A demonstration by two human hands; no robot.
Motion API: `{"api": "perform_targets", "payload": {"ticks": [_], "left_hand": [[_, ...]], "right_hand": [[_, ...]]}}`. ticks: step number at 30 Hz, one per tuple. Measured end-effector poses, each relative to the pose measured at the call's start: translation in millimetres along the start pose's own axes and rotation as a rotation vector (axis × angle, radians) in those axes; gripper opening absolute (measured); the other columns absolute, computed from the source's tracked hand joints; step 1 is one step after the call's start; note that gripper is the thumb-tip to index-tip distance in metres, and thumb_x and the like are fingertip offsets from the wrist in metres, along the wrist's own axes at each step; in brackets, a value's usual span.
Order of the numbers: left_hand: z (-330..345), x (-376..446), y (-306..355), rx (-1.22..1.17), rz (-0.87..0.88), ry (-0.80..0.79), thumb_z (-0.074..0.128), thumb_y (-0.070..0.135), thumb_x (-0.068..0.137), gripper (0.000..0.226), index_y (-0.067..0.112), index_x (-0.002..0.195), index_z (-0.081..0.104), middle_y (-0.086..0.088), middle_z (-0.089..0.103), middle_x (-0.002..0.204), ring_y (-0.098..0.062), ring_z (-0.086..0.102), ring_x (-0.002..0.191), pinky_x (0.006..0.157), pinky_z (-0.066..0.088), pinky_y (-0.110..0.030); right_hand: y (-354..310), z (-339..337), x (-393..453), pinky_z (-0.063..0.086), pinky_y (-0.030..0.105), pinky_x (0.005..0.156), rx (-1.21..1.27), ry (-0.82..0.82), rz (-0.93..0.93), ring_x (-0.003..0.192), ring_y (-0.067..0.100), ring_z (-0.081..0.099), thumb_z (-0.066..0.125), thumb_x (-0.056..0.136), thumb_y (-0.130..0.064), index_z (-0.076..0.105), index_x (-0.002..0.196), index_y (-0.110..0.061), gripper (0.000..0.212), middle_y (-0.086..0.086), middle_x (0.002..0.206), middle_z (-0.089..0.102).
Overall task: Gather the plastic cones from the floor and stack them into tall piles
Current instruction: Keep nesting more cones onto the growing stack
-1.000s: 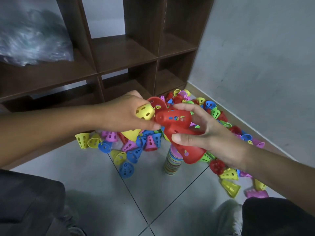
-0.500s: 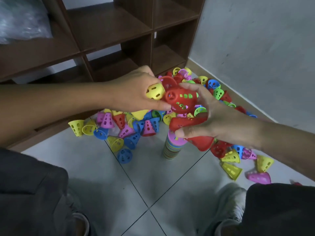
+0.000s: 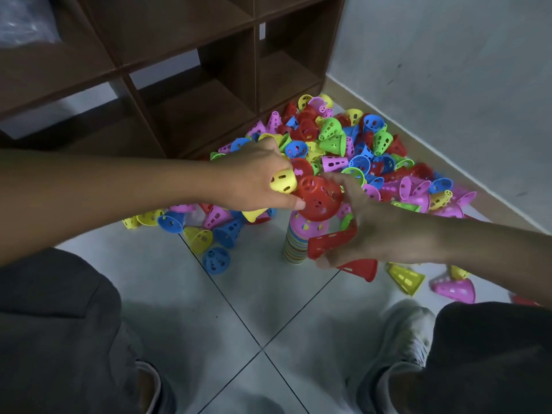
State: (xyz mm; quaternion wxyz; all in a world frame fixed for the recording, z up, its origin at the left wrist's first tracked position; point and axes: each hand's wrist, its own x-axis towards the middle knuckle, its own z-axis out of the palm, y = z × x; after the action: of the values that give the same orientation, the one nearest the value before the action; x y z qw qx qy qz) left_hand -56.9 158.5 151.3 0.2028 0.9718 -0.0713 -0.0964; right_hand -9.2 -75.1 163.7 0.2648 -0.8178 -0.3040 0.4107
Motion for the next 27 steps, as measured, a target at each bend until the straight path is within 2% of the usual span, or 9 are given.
{"api": "perform_targets", "payload": {"ticks": [2,4,6,9,13,16,19,23,27], "left_hand": [[3.7,5.2,0.0,0.021,-0.002,-0.052,0.067,0.065,0.082,0.054,0.011,0.084,0.064,-0.006,0.047,0.109,-0.019,0.048,0.103,0.086,0.042,-0.032],[2.6,11.3,-1.7,0.047,-0.013,-0.100,0.067,0.065,0.083,0.056,0.009,0.079,0.060,-0.009,0.049,0.107,-0.019,0.047,0.102,0.083,0.042,-0.032],[-3.8,15.7,-4.5,0.059,-0.023,-0.121,0.066,0.065,0.083,0.057,0.011,0.071,0.052,-0.009,0.049,0.102,-0.020,0.048,0.099,0.077,0.039,-0.033],[-15.9,18.2,-10.6,0.042,-0.045,-0.117,0.064,0.066,0.085,0.056,0.012,0.074,0.054,-0.010,0.053,0.100,-0.018,0.049,0.104,0.080,0.042,-0.035],[-23.0,16.2,-18.1,0.001,-0.062,-0.089,0.065,0.064,0.085,0.059,0.005,0.081,0.062,-0.007,0.057,0.097,-0.015,0.050,0.104,0.081,0.047,-0.035],[-23.0,11.2,-22.2,-0.007,-0.087,-0.119,0.065,0.066,0.084,0.057,0.009,0.080,0.063,0.000,0.055,0.094,-0.013,0.049,0.105,0.075,0.042,-0.029],[-23.7,6.7,-21.9,-0.068,-0.076,-0.147,0.067,0.060,0.086,0.058,0.003,0.078,0.060,-0.013,0.063,0.091,-0.023,0.057,0.098,0.066,0.041,-0.024],[-27.6,5.4,-20.2,-0.120,-0.072,-0.177,0.068,0.054,0.088,0.054,0.000,0.086,0.064,-0.021,0.066,0.101,-0.037,0.061,0.103,0.073,0.051,-0.037],[-34.5,6.6,-22.0,-0.087,-0.081,-0.176,0.065,0.058,0.087,0.058,0.001,0.093,0.067,-0.022,0.065,0.108,-0.035,0.059,0.106,0.075,0.050,-0.038]], "right_hand": [[9.9,5.1,9.5,0.045,0.034,0.108,-0.112,0.041,0.018,0.129,0.011,0.050,0.088,0.039,-0.075,0.011,0.147,-0.049,0.136,-0.014,0.140,0.043],[23.4,10.4,17.8,0.045,0.037,0.108,-0.153,0.051,0.050,0.131,0.016,0.049,0.077,0.023,-0.089,0.013,0.143,-0.050,0.142,-0.013,0.138,0.042],[16.1,8.0,16.9,0.046,0.031,0.101,-0.195,0.053,0.075,0.126,0.018,0.051,0.085,0.032,-0.081,0.010,0.147,-0.045,0.141,-0.010,0.136,0.044],[7.1,-1.8,10.2,0.044,0.027,0.088,-0.208,0.046,0.155,0.111,0.016,0.052,0.091,0.064,-0.049,0.006,0.152,-0.040,0.123,-0.001,0.146,0.046],[-2.8,-16.5,11.9,0.044,0.018,0.072,-0.219,0.102,0.139,0.098,0.006,0.059,0.083,0.073,-0.051,0.037,0.144,-0.038,0.086,-0.009,0.127,0.060],[-8.6,-26.8,13.0,0.046,0.017,0.076,-0.241,0.151,0.085,0.094,0.001,0.058,0.077,0.079,-0.054,0.061,0.123,-0.036,0.050,-0.014,0.108,0.062],[-13.4,-31.8,14.2,0.048,0.013,0.078,-0.098,0.194,0.032,0.093,-0.003,0.064,0.077,0.080,-0.051,0.068,0.105,-0.039,0.029,-0.019,0.104,0.066],[-15.4,-32.5,22.4,0.044,-0.001,0.060,0.221,0.238,-0.017,0.079,-0.021,0.062,0.078,0.080,-0.039,0.067,0.100,-0.038,0.022,-0.023,0.105,0.066],[-19.3,-26.3,29.7,0.052,0.006,0.067,0.371,0.338,-0.037,0.091,-0.008,0.067,0.070,0.090,-0.031,0.065,0.112,-0.026,0.024,-0.013,0.113,0.067]]}}
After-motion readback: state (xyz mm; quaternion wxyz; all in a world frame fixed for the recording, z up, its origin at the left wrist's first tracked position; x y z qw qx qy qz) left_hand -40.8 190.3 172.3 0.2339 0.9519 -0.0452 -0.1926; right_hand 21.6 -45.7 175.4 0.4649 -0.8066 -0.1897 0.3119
